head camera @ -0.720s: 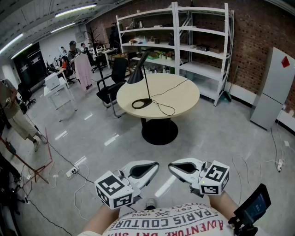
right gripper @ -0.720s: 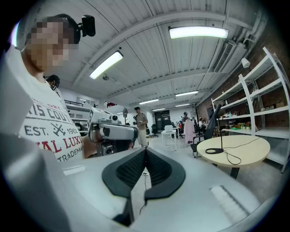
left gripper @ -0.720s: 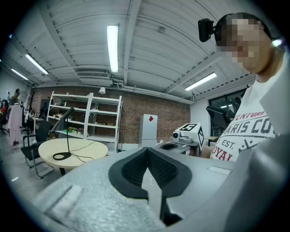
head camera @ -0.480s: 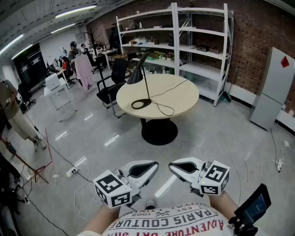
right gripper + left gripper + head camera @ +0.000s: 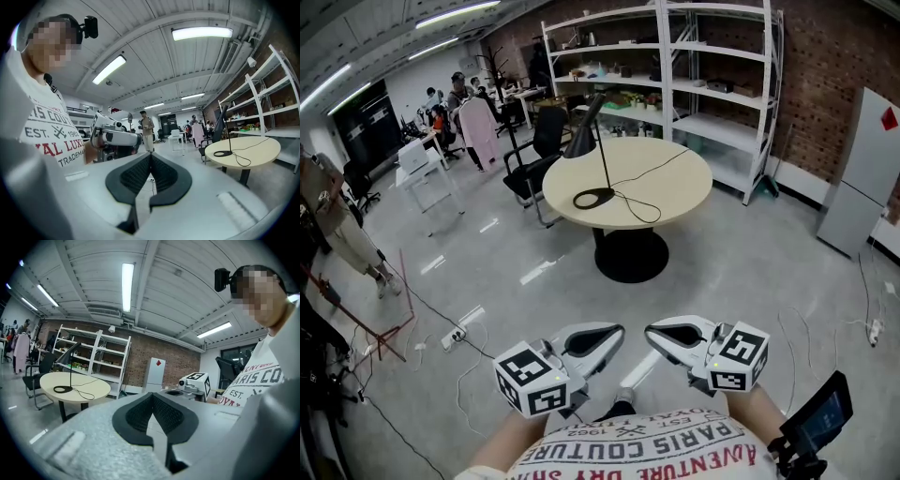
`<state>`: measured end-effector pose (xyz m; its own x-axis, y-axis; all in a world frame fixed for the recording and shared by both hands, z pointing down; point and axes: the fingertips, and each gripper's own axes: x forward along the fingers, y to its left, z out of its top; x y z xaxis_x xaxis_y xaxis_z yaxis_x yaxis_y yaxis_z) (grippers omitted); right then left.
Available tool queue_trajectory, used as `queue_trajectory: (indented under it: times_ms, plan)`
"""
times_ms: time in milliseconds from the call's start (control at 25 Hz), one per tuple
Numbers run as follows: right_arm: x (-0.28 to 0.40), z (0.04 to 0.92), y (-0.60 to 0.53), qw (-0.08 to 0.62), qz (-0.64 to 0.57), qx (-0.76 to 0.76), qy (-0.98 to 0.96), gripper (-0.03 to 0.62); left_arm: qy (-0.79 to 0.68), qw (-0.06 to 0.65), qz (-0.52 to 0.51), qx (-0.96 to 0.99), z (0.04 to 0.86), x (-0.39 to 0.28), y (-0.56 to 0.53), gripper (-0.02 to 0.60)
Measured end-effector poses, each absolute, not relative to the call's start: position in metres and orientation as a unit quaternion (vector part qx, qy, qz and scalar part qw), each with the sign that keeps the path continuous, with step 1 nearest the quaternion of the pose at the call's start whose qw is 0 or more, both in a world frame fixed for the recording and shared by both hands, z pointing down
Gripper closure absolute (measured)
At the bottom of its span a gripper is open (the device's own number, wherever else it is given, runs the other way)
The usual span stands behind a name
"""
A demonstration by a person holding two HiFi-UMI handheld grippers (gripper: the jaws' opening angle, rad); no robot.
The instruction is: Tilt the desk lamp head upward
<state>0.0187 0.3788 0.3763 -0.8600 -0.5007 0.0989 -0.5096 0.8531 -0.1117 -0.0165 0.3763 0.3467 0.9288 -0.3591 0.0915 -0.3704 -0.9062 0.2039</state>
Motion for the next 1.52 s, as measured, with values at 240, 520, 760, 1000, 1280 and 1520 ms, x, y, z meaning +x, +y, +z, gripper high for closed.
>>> queue_trajectory:
  times_ms: [240,520,760,1000,1280,1520]
  plan:
    - [0.023,0.372,0.368,0.01,0.076,0.265,-0.961,0.591,-0.188,0.115,0.025,0.975,0.348,-0.013,0.363,0.581]
    - [0.025,0.376,0.345,0.013,0.076,0.276,-0.958,0.591,-0.178,0.126,0.014,0.976,0.354,-0.012,0.337,0.581]
    - [0.025,0.381,0.297,0.013,0.08,0.284,-0.955,0.591,-0.175,0.138,0.003,0.975,0.362,-0.016,0.289,0.581]
    - [0.026,0.4,0.225,0.024,0.1,0.292,-0.951,0.591,-0.175,0.164,-0.004,0.971,0.38,-0.02,0.214,0.581]
    - [0.027,0.415,0.106,0.033,0.124,0.306,-0.943,0.589,-0.172,0.189,-0.028,0.966,0.388,-0.027,0.087,0.581]
    - [0.024,0.405,-0.004,0.043,0.115,0.318,-0.94,0.589,-0.173,0.198,-0.044,0.964,0.384,-0.039,-0.024,0.581]
